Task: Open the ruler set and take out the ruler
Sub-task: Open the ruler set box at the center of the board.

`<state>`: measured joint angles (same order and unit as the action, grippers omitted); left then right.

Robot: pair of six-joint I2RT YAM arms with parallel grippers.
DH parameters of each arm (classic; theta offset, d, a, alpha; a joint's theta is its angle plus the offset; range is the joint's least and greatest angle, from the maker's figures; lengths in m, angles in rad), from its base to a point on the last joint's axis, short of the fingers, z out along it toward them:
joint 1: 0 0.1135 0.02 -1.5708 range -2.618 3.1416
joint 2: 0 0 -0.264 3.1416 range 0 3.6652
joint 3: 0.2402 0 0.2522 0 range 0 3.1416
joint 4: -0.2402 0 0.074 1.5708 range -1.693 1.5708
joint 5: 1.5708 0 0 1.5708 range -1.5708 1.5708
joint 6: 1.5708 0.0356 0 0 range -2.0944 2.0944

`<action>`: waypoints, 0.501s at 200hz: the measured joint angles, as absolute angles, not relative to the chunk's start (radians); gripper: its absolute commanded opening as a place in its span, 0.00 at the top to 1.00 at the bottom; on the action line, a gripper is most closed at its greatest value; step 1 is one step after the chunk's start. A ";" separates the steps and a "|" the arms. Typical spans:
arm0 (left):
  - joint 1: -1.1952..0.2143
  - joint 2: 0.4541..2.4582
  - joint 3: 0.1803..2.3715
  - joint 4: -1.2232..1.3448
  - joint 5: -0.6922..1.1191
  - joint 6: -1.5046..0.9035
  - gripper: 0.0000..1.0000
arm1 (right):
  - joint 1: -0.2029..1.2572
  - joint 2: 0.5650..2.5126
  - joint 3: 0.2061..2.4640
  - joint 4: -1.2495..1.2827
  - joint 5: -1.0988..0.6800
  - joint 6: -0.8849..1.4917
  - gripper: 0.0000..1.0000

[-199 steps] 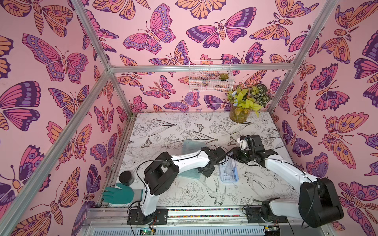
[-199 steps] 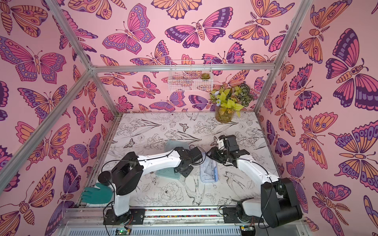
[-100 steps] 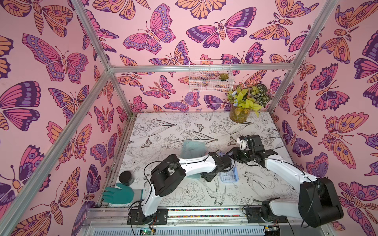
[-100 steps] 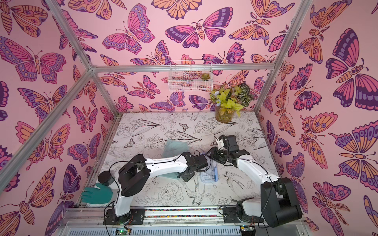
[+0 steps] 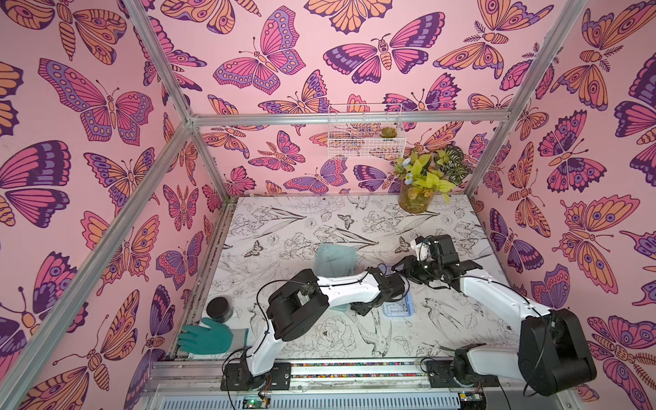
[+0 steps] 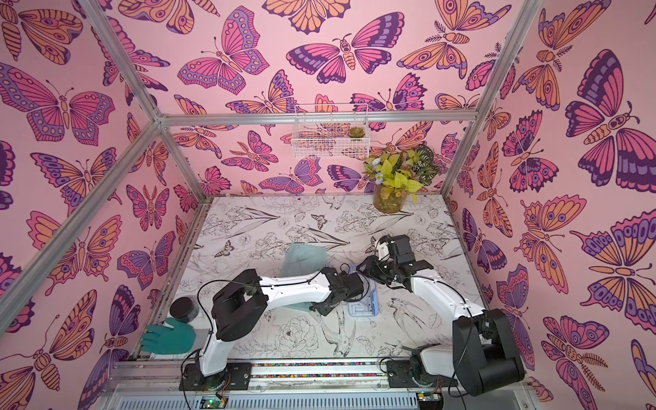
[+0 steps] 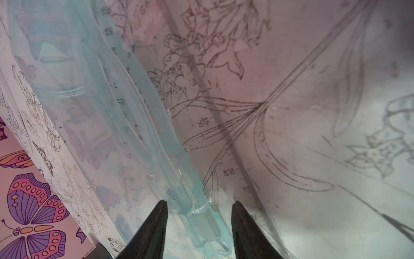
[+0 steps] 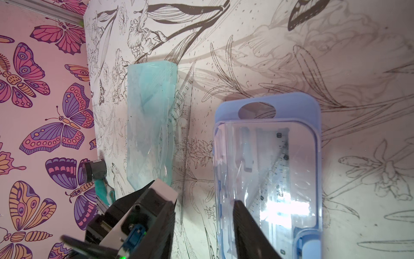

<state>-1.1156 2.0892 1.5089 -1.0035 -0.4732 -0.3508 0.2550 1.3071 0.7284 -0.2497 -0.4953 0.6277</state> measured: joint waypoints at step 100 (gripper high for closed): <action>-1.118 2.096 1.509 -1.020 -0.502 -0.358 0.86 | 0.255 1.329 0.714 -0.222 -0.513 0.628 0.55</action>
